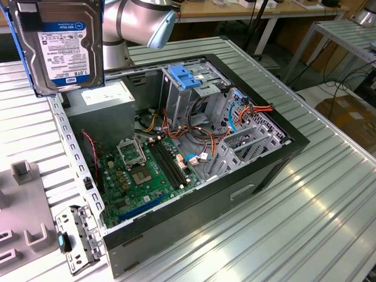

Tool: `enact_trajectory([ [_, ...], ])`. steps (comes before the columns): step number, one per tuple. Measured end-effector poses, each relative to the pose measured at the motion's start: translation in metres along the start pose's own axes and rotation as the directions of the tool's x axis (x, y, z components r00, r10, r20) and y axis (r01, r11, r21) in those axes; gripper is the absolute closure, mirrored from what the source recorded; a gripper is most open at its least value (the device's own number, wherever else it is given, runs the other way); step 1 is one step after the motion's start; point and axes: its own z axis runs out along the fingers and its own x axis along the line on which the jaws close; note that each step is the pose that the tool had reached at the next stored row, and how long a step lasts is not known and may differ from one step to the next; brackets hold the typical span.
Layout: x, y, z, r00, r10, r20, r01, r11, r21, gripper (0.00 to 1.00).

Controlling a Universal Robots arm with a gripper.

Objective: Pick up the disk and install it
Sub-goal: 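Pick up the disk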

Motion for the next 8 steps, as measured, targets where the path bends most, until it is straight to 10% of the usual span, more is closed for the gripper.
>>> enact_trajectory([
  [8,-0.0008,-0.0181,0.0001,1.0,0.001,0.0,-0.001,1.0,0.0001,0.63],
])
